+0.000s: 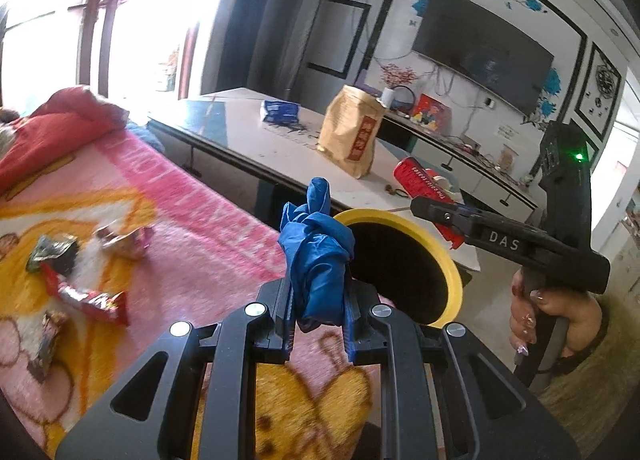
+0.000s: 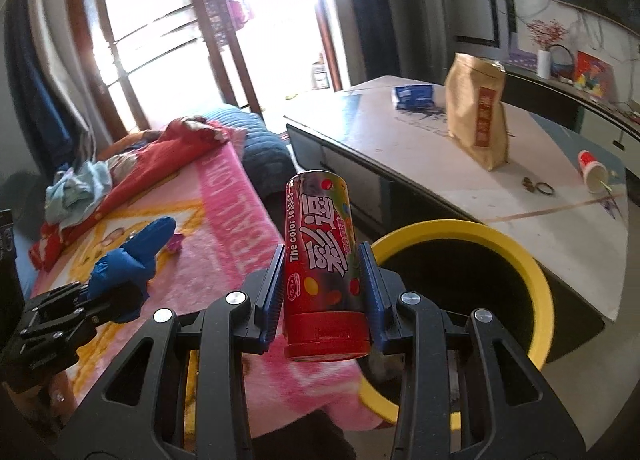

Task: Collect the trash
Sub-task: 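Lift the blue glove and red candy tube and carry both over the bin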

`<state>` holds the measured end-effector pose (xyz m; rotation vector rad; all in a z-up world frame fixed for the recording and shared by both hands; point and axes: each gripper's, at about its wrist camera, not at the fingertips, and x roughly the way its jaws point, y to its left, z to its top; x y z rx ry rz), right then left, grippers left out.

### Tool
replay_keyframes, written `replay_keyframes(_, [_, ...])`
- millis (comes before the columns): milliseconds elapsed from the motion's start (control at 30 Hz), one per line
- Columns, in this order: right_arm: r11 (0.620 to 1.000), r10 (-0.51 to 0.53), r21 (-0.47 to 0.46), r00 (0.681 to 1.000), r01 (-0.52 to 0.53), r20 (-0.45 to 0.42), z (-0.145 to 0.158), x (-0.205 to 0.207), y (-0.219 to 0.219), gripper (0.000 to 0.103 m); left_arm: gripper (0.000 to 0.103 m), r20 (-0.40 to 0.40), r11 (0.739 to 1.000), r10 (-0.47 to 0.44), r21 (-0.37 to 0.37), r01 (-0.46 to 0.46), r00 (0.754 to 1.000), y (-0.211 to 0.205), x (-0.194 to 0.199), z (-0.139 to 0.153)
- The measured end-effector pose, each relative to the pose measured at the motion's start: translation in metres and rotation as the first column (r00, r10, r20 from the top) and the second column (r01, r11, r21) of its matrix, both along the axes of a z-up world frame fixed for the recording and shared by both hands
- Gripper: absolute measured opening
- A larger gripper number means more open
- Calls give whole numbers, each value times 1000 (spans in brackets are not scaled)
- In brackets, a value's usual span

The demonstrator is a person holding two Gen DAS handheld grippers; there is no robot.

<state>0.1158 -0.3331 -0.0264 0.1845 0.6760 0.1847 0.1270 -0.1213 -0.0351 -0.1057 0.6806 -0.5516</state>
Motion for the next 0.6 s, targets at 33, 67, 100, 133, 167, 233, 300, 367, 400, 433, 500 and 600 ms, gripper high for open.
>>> replay_keyframes(33, [1000,-10,2,1000,10,-1,0,-1,-4,28,18,2,1000,-11,0,11,1000,-5,1,1])
replay_keyframes(67, [1000,-20,3,1000,20,-2,0,-2,-8,28,18,3,1000,-20,1,20,1000,-10,1,1])
replay_keyframes(100, [999,-34,4,999,34,-5,-1,-2,-12,28,18,4,1000,-26,1,26,1000,-13,2,1])
replay_keyframes(133, [999,-44,4,999,44,-6,-1,-3,-16,28,18,6,999,-36,2,36,999,-18,3,1])
replay_keyframes(167, [998,-58,5,998,58,-8,-1,-3,-21,29,18,7,999,-45,4,45,999,-22,5,1])
replay_keyframes(233, [997,-78,5,997,78,-9,-2,-4,-27,29,18,10,998,-58,5,58,998,-29,6,1])
replay_keyframes(300, [995,-97,4,995,97,-10,-3,-5,-34,28,18,13,997,-70,9,70,997,-35,7,1])
replay_keyframes(367, [993,-116,5,993,116,-12,-3,-6,-40,28,18,17,997,-83,12,82,996,-42,9,3])
replay_keyframes(400, [992,-129,8,992,129,-14,-4,-7,-45,29,18,18,996,-89,14,88,996,-46,9,3])
replay_keyframes(433, [991,-136,10,991,136,-17,-4,-7,-48,29,18,19,995,-94,15,94,995,-49,10,3])
replay_keyframes(500, [988,-154,10,988,154,-22,-5,-8,-55,29,18,21,994,-105,17,104,994,-55,11,2])
replay_keyframes(600, [984,-179,8,983,180,-31,-7,-7,-64,29,18,18,993,-118,19,118,993,-61,13,0])
